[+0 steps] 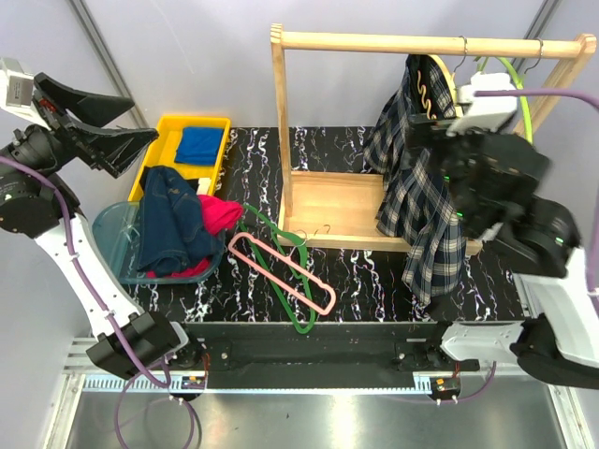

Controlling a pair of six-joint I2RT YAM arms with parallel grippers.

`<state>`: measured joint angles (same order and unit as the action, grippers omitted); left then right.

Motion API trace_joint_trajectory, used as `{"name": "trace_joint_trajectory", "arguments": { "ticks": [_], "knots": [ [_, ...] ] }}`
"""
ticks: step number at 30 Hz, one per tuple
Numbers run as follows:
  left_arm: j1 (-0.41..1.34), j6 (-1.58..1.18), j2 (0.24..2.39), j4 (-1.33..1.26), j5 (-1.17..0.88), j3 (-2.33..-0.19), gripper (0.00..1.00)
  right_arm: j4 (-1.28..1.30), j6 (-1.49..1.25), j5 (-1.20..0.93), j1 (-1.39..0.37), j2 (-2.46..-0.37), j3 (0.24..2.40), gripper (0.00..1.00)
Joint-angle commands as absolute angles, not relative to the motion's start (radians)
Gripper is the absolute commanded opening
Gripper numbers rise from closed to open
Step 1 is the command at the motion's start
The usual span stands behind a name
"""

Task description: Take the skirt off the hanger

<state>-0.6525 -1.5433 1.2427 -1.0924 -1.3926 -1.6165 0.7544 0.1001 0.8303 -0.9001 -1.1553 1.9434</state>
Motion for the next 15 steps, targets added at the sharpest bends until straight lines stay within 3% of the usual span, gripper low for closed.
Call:
{"name": "trace_joint_trajectory", "arguments": {
  "ticks": [1,8,10,15],
  "knots": [
    [-0.650,-1.535,1.227,-1.115,-1.387,-1.592,0.99,0.753,0.153,0.940,-0.864,-1.206,2.012,0.93],
    [-0.652,-1.369,1.186,-0.967,-1.425,-1.529,0.99,0.642,0.118,0.908,-0.615,-1.244,1.956,0.95],
    [-0.657,-1.275,1.170,-0.899,-1.433,-1.508,0.99,0.494,0.214,0.876,-0.601,-1.216,1.898,0.95],
    [-0.661,-1.201,1.138,-0.798,-1.430,-1.483,0.99,0.472,0.220,0.784,-0.548,-1.241,1.887,0.96]
  ]
}}
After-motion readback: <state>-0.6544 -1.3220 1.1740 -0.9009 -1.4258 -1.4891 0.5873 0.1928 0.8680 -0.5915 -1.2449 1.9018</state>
